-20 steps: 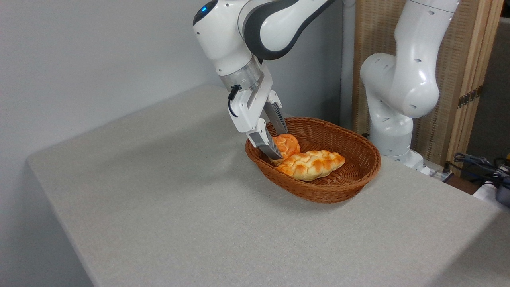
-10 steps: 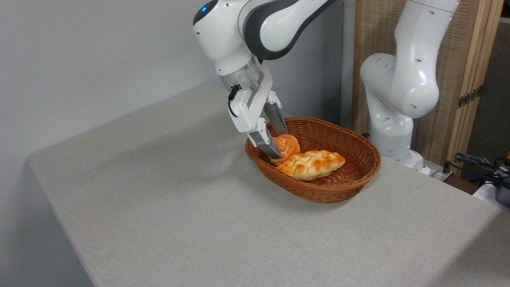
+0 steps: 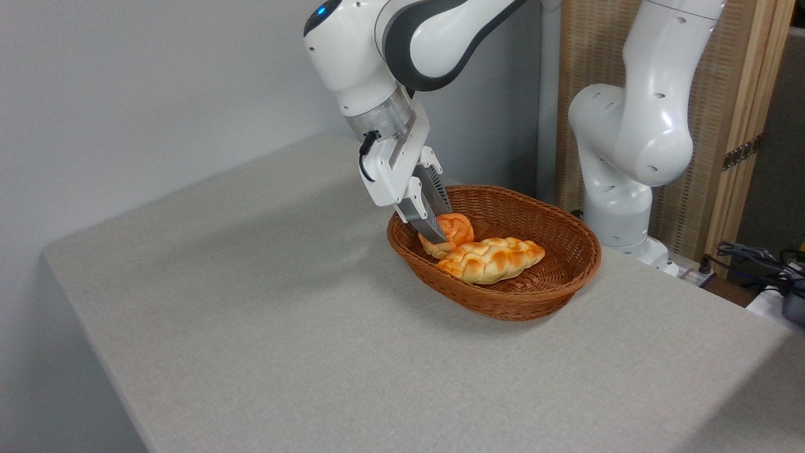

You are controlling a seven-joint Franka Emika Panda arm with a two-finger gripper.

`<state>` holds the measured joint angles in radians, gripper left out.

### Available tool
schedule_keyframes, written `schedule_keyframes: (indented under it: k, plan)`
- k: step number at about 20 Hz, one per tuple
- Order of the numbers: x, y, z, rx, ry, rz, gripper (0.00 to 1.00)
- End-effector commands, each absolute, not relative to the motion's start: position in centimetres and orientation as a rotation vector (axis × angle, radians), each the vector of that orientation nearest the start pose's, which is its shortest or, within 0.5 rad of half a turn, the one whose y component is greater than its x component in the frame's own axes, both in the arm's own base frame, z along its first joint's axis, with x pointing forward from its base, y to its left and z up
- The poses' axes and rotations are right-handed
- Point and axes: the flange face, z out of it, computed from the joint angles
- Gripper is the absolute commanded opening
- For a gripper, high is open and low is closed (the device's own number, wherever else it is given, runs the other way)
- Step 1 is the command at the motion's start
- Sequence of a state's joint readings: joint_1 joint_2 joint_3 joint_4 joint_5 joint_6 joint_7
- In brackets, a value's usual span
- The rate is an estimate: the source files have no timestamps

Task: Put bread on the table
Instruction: 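Close the gripper on the round bread roll in the basket, then lift the round roll up and out over the basket rim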

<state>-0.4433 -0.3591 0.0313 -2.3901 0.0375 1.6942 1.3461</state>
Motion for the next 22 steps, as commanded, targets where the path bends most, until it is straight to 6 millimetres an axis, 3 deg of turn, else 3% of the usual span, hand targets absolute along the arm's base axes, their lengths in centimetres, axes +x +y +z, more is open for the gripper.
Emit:
schedule_keyframes:
  k: [1, 6, 8, 13, 16, 19, 22]
  plan:
    - [36.4, -14.9, 45.2, -2.036, 2.516, 0.530, 0.50]
    - [36.6, -14.6, 47.5, -2.061, 2.511, 0.513, 0.50]
    - [37.4, -13.6, 48.8, -2.102, 2.494, 0.494, 0.50]
    - [39.3, -12.5, 52.4, -2.151, 2.438, 0.365, 0.51]
    - [42.1, -11.1, 54.2, -2.198, 2.372, 0.224, 0.51]
    - [45.1, -10.5, 54.0, -2.241, 2.322, 0.112, 0.51]
    - [47.6, -10.7, 52.4, -2.262, 2.275, 0.033, 0.53]
